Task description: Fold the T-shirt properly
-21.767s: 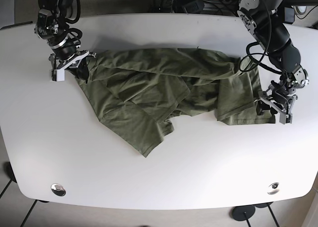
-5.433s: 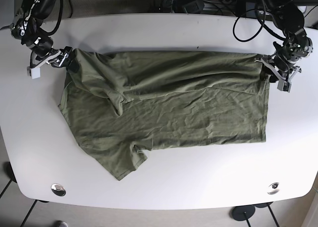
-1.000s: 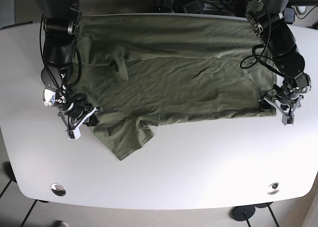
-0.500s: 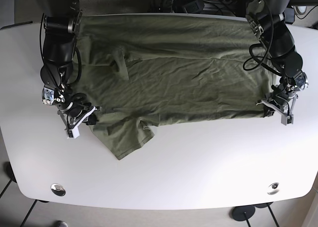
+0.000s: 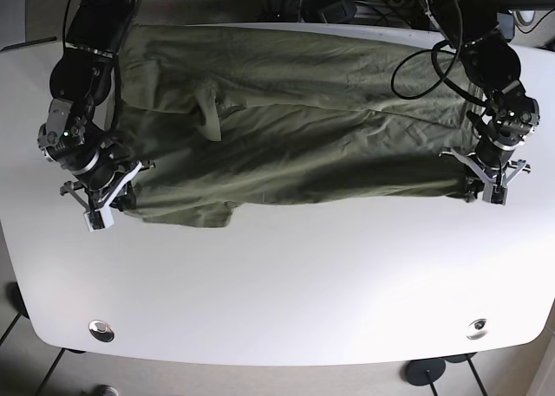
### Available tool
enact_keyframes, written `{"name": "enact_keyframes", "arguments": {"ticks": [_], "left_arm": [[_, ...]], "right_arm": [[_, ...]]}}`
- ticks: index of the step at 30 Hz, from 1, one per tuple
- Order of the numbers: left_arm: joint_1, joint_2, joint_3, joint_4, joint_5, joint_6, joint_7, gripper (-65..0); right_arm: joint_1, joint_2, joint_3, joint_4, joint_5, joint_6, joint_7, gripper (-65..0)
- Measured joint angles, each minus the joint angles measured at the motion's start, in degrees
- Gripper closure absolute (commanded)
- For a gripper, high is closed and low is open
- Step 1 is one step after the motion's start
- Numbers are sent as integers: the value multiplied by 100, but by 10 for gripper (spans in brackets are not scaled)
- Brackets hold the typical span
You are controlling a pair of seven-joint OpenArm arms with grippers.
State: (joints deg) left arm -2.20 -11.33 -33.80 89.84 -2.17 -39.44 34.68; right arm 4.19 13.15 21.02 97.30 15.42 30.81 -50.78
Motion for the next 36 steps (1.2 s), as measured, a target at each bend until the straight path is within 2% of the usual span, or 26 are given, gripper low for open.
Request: {"name": "enact_keyframes", "arguments": {"ticks": [3, 6, 8, 11, 12, 17, 26, 27, 28, 30, 32, 34, 36], "left_arm": [[413, 197, -177, 726, -52, -52, 81, 0], [664, 258, -291, 962, -24, -52, 90, 0], [826, 280, -291, 1075, -22, -66, 94, 0], [1012, 354, -560, 1128, -48, -114, 79, 0], [1075, 337, -695, 1126, -46, -109, 87, 0], [1388, 350, -868, 1123, -50, -118, 87, 0], [1622, 234, -898, 422, -48, -116, 48, 0], [1652, 188, -901, 313, -44, -109, 46, -13], [1663, 155, -901, 232, -20, -111, 68, -89], [1646, 157, -901, 225, -2, -90, 63, -212], [1624, 160, -901, 256, -2, -92, 68, -293], [1633, 164, -901, 546, -2, -92, 111, -306], [1615, 157, -901, 935, -4, -87, 79, -306]], "right_arm": [[-675, -9, 358, 636, -15, 13, -199, -19], [-1067, -168, 573, 940, 7, 42, -203, -19], [-1314, -216, 726, 1128, 4, 221, -284, -19], [-1622, -433, 1128, 1307, -9, 385, -531, -19], [-1786, -492, 1241, 1370, 7, 520, -522, -19], [-2363, -503, 1355, 1370, 46, 675, -525, -19], [-2977, -798, 1355, 1370, 28, 673, -498, -35], [-3021, -826, 1355, 1370, 31, 675, -498, -87], [-3051, -855, 1416, 1373, 28, 675, -501, -173], [-3075, -907, 1709, 1526, 66, 675, -498, -293], [-3080, -911, 2057, 1676, 505, 697, -503, -398], [-3080, -761, 2210, 1694, 1252, 820, -540, -480], [-3058, -487, 2214, 1696, 1851, 800, -531, -510]]}}
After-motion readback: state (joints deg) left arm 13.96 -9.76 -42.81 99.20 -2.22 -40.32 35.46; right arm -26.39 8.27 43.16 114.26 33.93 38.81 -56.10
